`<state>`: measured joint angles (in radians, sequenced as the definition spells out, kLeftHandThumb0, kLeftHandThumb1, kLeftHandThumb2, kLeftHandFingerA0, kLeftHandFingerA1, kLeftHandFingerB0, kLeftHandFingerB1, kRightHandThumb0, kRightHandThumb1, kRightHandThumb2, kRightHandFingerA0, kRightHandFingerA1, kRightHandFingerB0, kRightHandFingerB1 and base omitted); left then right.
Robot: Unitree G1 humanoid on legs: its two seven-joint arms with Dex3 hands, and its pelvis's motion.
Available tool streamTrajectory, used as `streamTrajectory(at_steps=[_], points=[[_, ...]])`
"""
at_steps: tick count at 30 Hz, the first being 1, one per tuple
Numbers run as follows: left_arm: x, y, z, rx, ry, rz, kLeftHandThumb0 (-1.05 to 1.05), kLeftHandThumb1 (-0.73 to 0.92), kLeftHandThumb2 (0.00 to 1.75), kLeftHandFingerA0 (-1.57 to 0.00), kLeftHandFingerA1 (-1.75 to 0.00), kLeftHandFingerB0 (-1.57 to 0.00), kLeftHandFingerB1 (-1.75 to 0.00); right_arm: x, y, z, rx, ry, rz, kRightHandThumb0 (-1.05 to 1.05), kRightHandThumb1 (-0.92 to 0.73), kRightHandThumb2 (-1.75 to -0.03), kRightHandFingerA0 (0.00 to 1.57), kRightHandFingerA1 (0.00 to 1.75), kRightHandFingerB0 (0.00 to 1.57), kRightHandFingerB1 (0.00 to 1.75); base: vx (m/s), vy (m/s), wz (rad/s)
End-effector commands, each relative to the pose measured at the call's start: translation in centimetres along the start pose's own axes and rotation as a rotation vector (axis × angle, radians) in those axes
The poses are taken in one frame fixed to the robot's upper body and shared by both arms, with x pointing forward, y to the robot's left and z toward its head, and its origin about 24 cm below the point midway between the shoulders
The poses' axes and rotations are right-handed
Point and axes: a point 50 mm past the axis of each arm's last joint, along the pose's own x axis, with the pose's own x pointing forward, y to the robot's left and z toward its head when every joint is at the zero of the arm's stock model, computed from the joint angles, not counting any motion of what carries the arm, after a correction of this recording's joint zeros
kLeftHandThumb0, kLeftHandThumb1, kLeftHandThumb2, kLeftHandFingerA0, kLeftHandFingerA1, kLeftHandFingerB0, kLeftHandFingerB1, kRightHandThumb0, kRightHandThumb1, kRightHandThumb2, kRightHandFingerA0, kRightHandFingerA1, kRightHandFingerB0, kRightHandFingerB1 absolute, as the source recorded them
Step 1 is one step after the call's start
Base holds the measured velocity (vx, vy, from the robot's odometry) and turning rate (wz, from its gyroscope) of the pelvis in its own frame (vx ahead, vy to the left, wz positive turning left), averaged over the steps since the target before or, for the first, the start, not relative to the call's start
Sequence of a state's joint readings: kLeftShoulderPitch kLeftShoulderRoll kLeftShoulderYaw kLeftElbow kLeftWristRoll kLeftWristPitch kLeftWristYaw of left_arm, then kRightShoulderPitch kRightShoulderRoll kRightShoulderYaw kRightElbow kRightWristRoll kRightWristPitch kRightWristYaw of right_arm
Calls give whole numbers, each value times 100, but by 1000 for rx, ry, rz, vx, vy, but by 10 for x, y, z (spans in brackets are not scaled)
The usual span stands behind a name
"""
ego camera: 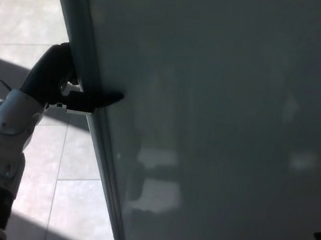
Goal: A white board is being place on the right hand side and parallel to the robot and the robot uses its left hand to grab on the leftside of the whiteboard and drag the whiteboard from the right hand side to the left hand side
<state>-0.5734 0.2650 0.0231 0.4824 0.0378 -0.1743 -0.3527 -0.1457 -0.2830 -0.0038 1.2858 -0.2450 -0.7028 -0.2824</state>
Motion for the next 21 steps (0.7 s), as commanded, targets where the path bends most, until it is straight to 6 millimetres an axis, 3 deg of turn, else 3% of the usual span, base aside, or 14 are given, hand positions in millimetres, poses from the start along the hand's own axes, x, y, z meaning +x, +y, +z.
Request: streamTrajectory(at_steps=[1, 2, 3, 6, 7, 8, 12, 13, 14, 15, 16, 18, 19, 21], points=[[-15, 23, -8, -16, -10, 62, -30, 62, 57, -85, -174, -72, -156, -5, -2, -6, -1, 12, -15, -45, -81, -63, 66, 59, 52, 50, 0, 0, 0], [-18, 28, -10, -31, 9, 75, -37, 61, 59, -83, -172, -72, -156, -5, -2, -6, 1, 13, -13, -44, -80, -63, 66, 60, 53, 51, 0, 0, 0], [-21, 33, -11, -16, 17, 84, -31, 61, 59, -88, -164, -76, -155, -5, -1, -6, 6, 15, -13, -41, -79, -63, 66, 58, 54, 51, 0, 0, 0], [-30, 48, -16, 33, 42, 117, -29, 61, 60, -86, -164, -80, -148, -6, 0, -7, 14, 18, -12, -42, -80, -63, 66, 58, 53, 51, 0, 0, 0], [-33, 51, -17, 24, 50, 124, -27, 62, 59, -85, -166, -77, -151, -7, 0, -7, 16, 21, -15, -47, -63, -89, 61, 67, 51, 60, 0, 0, 0], [-37, 56, -18, 19, 54, 136, -24, 63, 59, -86, -167, -78, -149, -7, 0, -7, 13, 20, -15, -44, -81, -63, 66, 60, 53, 51, 0, 0, 0], [-49, 71, -20, -24, 54, 174, -24, 62, 57, -82, -167, -77, -148, -8, 0, -8, 14, 17, -14, -45, -81, -63, 66, 61, 53, 51, 0, 0, 0], [-51, 74, -21, -38, 55, 186, -23, 60, 59, -87, -163, -82, -137, -9, 0, -9, 15, 23, -13, -44, -81, -63, 66, 59, 53, 50, 0, 0, 0], [-54, 78, -21, -65, 68, 194, -22, 60, 58, -85, -165, -82, -135, -8, -1, -8, 11, 21, -12, -37, -61, -103, 62, 71, 43, 61, 0, 0, 0], [-57, 81, -22, -83, 76, 203, -18, 61, 57, -81, -166, -79, -139, -8, -1, -8, 14, 21, -12, -37, -61, -103, 61, 71, 43, 61, 0, 0, 0], [-59, 84, -23, -90, 81, 208, -17, 62, 56, -82, -170, -76, -147, -8, 0, -8, 15, 21, -12, -43, -81, -64, 64, 58, 52, 50, 0, 0, 0], [-68, 95, -26, -79, 102, 241, -17, 64, 55, -83, -174, -66, -148, -7, 0, -7, 15, 20, -12, -43, -80, -63, 65, 59, 53, 51, 0, 0, 0], [-72, 99, -27, -78, 96, 249, -16, 66, 54, -78, -175, -68, -154, -6, 0, -7, 6, 19, -10, -44, -81, -62, 65, 59, 52, 50, 0, 0, 0], [-77, 105, -28, -56, 91, 269, -17, 63, 55, -80, -171, -71, -149, -6, 0, -6, -2, 18, -12, -44, -81, -63, 65, 58, 52, 50, 0, 0, 0]])
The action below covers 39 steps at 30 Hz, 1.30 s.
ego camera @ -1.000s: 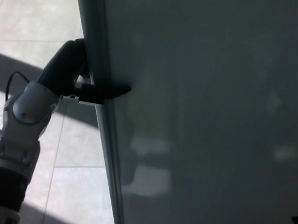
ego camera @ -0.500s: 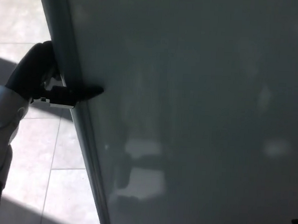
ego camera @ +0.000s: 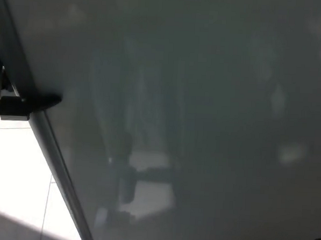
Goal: A white board is being place on the right hand side and parallel to the robot and the robot uses its left hand to grab on the leftside of the whiteboard and drag the whiteboard from the right hand side to the left hand side
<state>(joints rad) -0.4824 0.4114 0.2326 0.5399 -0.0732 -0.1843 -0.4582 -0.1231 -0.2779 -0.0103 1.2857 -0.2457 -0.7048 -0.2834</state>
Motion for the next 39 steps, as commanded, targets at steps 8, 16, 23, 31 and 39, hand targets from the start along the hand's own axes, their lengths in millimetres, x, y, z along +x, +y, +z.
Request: streamTrajectory(at_steps=[8, 16, 23, 31, 39], points=[[-30, 60, -1, -35, 23, 152, -13, 66, 55, -86, -174, -68, -147, 3, -2, 3, 6, -8, -17, -42, -81, -63, 65, 58, 52, 50, 0, 0, 1], [-44, 77, -8, -90, 31, 155, -9, 63, 57, -81, -175, -65, -167, 3, -2, 3, -13, -10, -14, -43, -81, -63, 65, 58, 53, 50, 0, 0, 0], [-57, 93, -12, -77, 46, 159, -4, 66, 57, -80, -175, -59, -172, 2, 0, 3, -1, -13, -9, -42, -80, -64, 64, 60, 53, 51, 0, 0, 0], [-73, 118, -12, -43, 88, 174, -16, 62, 57, -81, -175, -65, -166, 3, 1, 4, -6, -8, -10, -43, -80, -63, 64, 56, 52, 49, 0, 0, 0], [-80, 132, -11, -71, 124, 201, -17, 59, 56, -78, -175, -64, -165, 4, 3, 6, -10, -17, -10, -39, -79, -62, 66, 61, 55, 52, 0, 0, 0]])
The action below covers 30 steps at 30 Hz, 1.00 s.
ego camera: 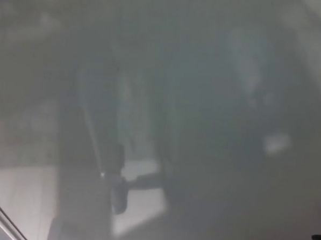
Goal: A white board is being place on the right hand side and parallel to the robot and the robot uses its left hand to grab on the leftside of the whiteboard and drag the whiteboard from the right hand side to the left hand side
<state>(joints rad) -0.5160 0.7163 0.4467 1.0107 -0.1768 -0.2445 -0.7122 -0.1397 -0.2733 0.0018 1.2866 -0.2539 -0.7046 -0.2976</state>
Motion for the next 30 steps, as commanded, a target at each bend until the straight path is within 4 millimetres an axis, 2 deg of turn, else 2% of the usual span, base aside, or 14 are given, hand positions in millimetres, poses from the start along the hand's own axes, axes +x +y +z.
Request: streamTrajectory(at_steps=[1, 12, 17, 18, 20, 21, 22, 23, 24, 25, 26, 29, 30], points=[[-8, 23, 23, 35, -83, 52, -20, 58, 55, -77, -175, -62, -167, 0, 1, 0, -6, 4, -8, -37, -79, -63, 65, 61, 54, 52, 0, 0, 0], [-9, 26, 24, 56, -66, 49, -19, 61, 55, -77, -175, -65, -166, 1, 3, 2, -5, -2, -6, -39, -79, -62, 67, 63, 55, 52, 0, 0, 0], [-12, 29, 24, 60, -60, 55, -19, 60, 56, -76, -175, -58, -170, 1, 3, 2, -5, -1, -8, -37, -79, -62, 66, 62, 55, 52, 0, 0, 0], [-12, 29, 24, 65, -59, 61, -21, 61, 54, -76, -175, -62, -166, 2, 3, 2, -5, 0, -7, -37, -79, -61, 66, 62, 55, 52, 0, 0, 0], [-11, 30, 23, 31, -66, 65, -17, 60, 53, -73, -175, -61, -164, 2, 3, 2, -9, -1, -6, -37, -79, -61, 66, 63, 55, 52, 0, 0, 0], [-11, 30, 22, -16, -70, 67, -32, 47, 76, -80, -122, -75, -91, 2, 3, 2, -2, 1, -5, -38, -79, -62, 65, 64, 55, 52, 0, 0, 0], [-10, 30, 22, -61, -71, 70, -32, 47, 76, -80, -122, -75, -91, 2, 4, 2, 12, 3, -4, -38, -79, -62, 65, 64, 55, 52, 0, 0, 0], [-11, 29, 22, -31, -66, 58, -36, 56, 56, -69, -63, -59, -46, 1, 4, 2, 3, 1, -4, -37, -79, -62, 65, 63, 55, 52, 0, 0, 0], [-11, 29, 23, 20, -47, 39, -61, 45, 79, -32, -49, -24, -43, 1, 5, 1, -3, 4, -2, -37, -79, -62, 65, 62, 55, 52, 0, 0, 0], [-12, 28, 23, 47, -34, 17, -69, 45, 80, 0, -36, -13, -29, 0, 5, 1, -6, 3, -2, -37, -79, -62, 66, 65, 55, 52, 0, 0, 0], [-13, 27, 23, 61, -23, -13, -72, 49, 84, 0, -21, 0, -16, 0, 5, 1, -6, 0, -3, -38, -79, -62, 66, 64, 55, 52, 0, 0, 0], [-13, 27, 23, 68, -15, -24, -72, 49, 84, 0, -21, 0, -16, 0, 5, 1, -8, -2, -2, -38, -79, -62, 66, 64, 55, 52, 0, 0, 0], [-14, 25, 21, 73, -15, -38, -89, 56, 91, 0, -5, 0, 0, 1, 5, 2, -6, -3, -6, -37, -78, -62, 68, 66, 55, 52, 0, 0, 0]])
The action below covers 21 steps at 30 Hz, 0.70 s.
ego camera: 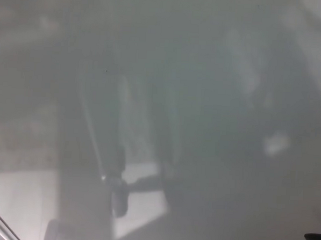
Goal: A white board is being place on the right hand side and parallel to the robot and the robot uses its left hand to grab on the leftside of the whiteboard and drag the whiteboard from the right hand side to the left hand side
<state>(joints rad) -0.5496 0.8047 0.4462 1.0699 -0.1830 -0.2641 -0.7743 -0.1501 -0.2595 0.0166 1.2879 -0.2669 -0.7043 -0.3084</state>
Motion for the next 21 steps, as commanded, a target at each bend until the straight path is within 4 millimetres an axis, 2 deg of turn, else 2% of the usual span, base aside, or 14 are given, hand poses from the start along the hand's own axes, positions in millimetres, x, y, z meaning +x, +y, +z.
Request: streamTrajectory(at_steps=[1, 6, 7, 11, 12, 16, 18, 19, 21], points=[[-5, 2, 3, 37, -8, -58, -89, 56, 91, 0, -5, 0, 0, 0, -1, -1, 0, 9, -27, -37, -78, -62, 68, 66, 55, 52, 0, 0, 0], [-6, 1, 0, 24, -16, -65, -91, 58, 93, 0, -5, 0, 0, 0, -1, -1, 9, 12, -26, -36, -78, -62, 67, 66, 56, 52, 0, 0, 0], [-8, -1, -2, 27, -21, -68, -84, 62, 91, 0, -5, 0, 0, 0, -1, -1, 1, 11, -24, -36, -79, -62, 67, 62, 55, 52, 0, 0, 0], [-9, -1, -4, 7, -24, -60, -84, 63, 92, 0, -5, 0, 0, 0, -2, -1, -5, 11, -25, -35, -78, -62, 67, 63, 56, 52, 0, 0, 0], [-13, 0, -8, 9, -14, -49, -92, 73, 104, 0, -7, 0, -5, -2, 0, -3, -3, 19, -21, -37, -78, -62, 66, 61, 55, 51, 0, 0, 0], [-23, 4, -22, -93, 3, 4, -95, 79, 111, 0, -6, 0, -3, -6, 2, -7, 9, 31, -18, -37, -79, -62, 65, 62, 55, 51, 0, 0, 0], [-23, 4, -22, -98, 3, 7, -95, 79, 111, 0, -6, 0, -3, -6, 2, -7, 9, 31, -18, -37, -79, -62, 65, 62, 55, 51, 0, 0, 0], [-31, 6, -33, -151, 23, 49, -93, 90, 119, 0, -7, 0, -4, -9, 3, -9, 18, 39, -13, -38, -78, -62, 65, 61, 54, 51, 0, 0, 0], [-47, 9, -55, -255, 71, 137, -93, 91, 120, 0, -7, 0, -3, -13, 4, -14, 17, 54, -7, -38, -78, -62, 65, 61, 55, 51, 0, 0, 0]])
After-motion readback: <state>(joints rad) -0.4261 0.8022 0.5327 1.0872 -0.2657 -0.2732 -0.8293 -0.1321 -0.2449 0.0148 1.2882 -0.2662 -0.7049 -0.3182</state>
